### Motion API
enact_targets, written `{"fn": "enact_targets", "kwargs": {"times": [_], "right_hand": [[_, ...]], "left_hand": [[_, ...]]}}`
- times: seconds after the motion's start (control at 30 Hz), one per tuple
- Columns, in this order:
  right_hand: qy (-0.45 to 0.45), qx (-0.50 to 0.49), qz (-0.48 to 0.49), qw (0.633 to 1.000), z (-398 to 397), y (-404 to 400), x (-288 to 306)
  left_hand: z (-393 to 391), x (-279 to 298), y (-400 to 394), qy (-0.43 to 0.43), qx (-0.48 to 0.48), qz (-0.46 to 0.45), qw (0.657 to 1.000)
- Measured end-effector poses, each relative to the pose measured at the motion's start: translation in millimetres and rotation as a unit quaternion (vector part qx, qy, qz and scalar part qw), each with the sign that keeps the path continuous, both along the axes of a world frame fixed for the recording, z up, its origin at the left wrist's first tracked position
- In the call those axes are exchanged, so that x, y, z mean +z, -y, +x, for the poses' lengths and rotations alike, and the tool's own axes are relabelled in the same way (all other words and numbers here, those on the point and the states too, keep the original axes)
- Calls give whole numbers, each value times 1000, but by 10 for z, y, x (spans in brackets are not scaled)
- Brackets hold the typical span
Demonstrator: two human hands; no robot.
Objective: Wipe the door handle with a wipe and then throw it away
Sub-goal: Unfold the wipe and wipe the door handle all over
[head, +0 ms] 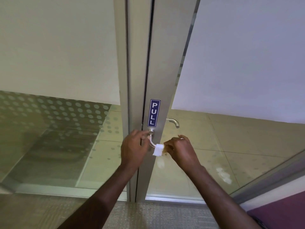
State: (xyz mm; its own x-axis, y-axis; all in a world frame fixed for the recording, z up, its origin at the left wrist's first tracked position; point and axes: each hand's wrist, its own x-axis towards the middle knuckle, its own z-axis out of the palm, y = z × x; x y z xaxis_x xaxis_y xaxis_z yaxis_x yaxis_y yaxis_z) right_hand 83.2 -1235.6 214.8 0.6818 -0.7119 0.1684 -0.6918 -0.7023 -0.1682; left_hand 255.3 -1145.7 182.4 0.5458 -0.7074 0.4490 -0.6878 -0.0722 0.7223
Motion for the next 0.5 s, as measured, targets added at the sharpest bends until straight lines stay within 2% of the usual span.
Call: {"fn": "enact_targets", "kwargs": {"times": [0.07, 0.1, 0.23, 0.33, 0.5], "right_hand": [[28, -8, 52, 998, 108, -59, 52], [33, -12, 71, 997, 179, -97, 76], [59, -76, 116, 989, 559, -223, 111], [95, -162, 112, 976, 810, -288, 120], [123, -240, 122, 955, 992, -329, 119]], "left_hand": [[137, 24, 0, -152, 61, -22, 986], [197, 31, -1, -185, 77, -27, 979], [314, 0, -37, -203, 79, -34, 975], [313, -83, -36, -210, 81, -35, 974], [224, -179, -5, -227, 62, -28, 971]]}}
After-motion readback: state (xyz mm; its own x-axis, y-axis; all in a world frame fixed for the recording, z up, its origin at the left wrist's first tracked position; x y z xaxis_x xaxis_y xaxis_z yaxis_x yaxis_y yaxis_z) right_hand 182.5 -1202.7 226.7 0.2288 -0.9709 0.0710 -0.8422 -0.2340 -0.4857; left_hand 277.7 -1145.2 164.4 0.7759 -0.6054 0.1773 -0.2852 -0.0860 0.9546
